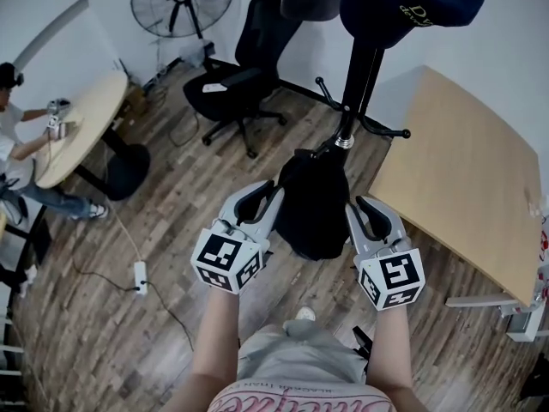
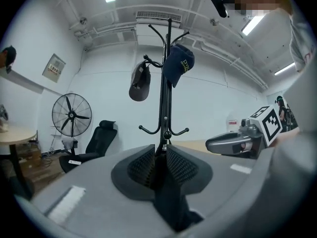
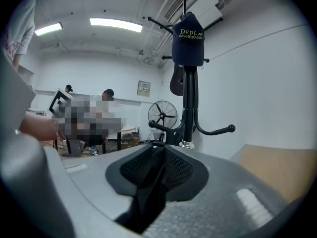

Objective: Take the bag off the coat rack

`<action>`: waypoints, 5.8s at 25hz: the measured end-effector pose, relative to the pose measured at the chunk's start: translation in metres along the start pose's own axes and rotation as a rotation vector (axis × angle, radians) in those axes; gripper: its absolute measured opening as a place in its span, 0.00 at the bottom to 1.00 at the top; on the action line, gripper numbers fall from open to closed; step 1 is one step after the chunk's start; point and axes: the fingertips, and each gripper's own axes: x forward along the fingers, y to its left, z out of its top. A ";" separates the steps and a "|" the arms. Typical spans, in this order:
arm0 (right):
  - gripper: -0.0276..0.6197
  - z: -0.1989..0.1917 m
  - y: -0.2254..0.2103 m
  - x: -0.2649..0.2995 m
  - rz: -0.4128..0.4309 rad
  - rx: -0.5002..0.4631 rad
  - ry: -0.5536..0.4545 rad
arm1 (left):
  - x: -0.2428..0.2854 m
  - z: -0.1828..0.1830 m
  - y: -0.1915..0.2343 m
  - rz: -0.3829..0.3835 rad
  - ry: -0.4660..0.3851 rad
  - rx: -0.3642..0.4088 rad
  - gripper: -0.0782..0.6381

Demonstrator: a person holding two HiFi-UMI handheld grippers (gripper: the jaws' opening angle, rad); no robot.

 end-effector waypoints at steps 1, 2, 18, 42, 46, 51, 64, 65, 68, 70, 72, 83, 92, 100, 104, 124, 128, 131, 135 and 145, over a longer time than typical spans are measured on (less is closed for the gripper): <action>0.19 -0.002 0.001 0.002 0.005 0.004 0.004 | 0.001 -0.002 0.001 -0.016 0.007 -0.011 0.25; 0.23 -0.003 0.003 0.004 0.005 0.010 0.005 | 0.003 -0.003 0.003 -0.029 0.011 -0.019 0.27; 0.58 -0.022 0.008 0.023 -0.241 0.157 -0.029 | 0.041 -0.023 0.038 -0.259 0.036 0.038 0.68; 0.62 -0.119 0.024 0.048 -0.573 0.234 0.159 | 0.072 -0.122 0.064 -0.487 0.182 0.102 0.56; 0.61 -0.138 0.015 0.051 -0.631 0.267 0.175 | 0.080 -0.136 0.064 -0.521 0.201 0.124 0.52; 0.57 -0.159 0.003 0.054 -0.651 0.285 0.234 | 0.090 -0.158 0.059 -0.541 0.230 0.121 0.50; 0.53 -0.194 -0.011 0.082 -0.587 0.248 0.347 | 0.123 -0.185 0.063 -0.533 0.290 0.113 0.54; 0.50 -0.198 -0.011 0.084 -0.587 0.248 0.358 | 0.125 -0.190 0.063 -0.535 0.303 0.120 0.54; 0.47 -0.207 -0.016 0.088 -0.594 0.254 0.373 | 0.133 -0.204 0.064 -0.540 0.336 0.118 0.53; 0.46 -0.210 -0.020 0.089 -0.595 0.268 0.371 | 0.136 -0.207 0.065 -0.546 0.342 0.094 0.55; 0.46 -0.214 -0.022 0.090 -0.593 0.288 0.371 | 0.140 -0.210 0.063 -0.552 0.348 0.087 0.55; 0.44 -0.227 -0.038 0.096 -0.572 0.327 0.361 | 0.156 -0.229 0.042 -0.579 0.392 0.146 0.50; 0.25 -0.228 -0.034 0.093 -0.547 0.319 0.419 | 0.149 -0.229 0.040 -0.548 0.440 0.129 0.35; 0.12 -0.222 -0.019 0.087 -0.547 0.427 0.418 | 0.136 -0.216 0.040 -0.529 0.459 0.051 0.23; 0.12 -0.218 -0.010 0.083 -0.530 0.450 0.410 | 0.126 -0.212 0.040 -0.544 0.455 0.020 0.22; 0.10 -0.172 0.041 0.065 -0.463 0.420 0.409 | 0.062 -0.168 0.047 -0.453 0.456 -0.052 0.21; 0.10 -0.169 0.048 0.054 -0.442 0.411 0.415 | 0.048 -0.165 0.040 -0.429 0.459 -0.070 0.21; 0.10 -0.166 0.050 0.045 -0.433 0.413 0.417 | 0.041 -0.161 0.033 -0.414 0.459 -0.071 0.21; 0.10 -0.162 0.052 0.033 -0.433 0.411 0.408 | 0.034 -0.155 0.023 -0.417 0.450 -0.062 0.21; 0.10 -0.155 0.035 -0.008 -0.470 0.417 0.391 | 0.040 -0.141 -0.020 -0.461 0.440 -0.049 0.21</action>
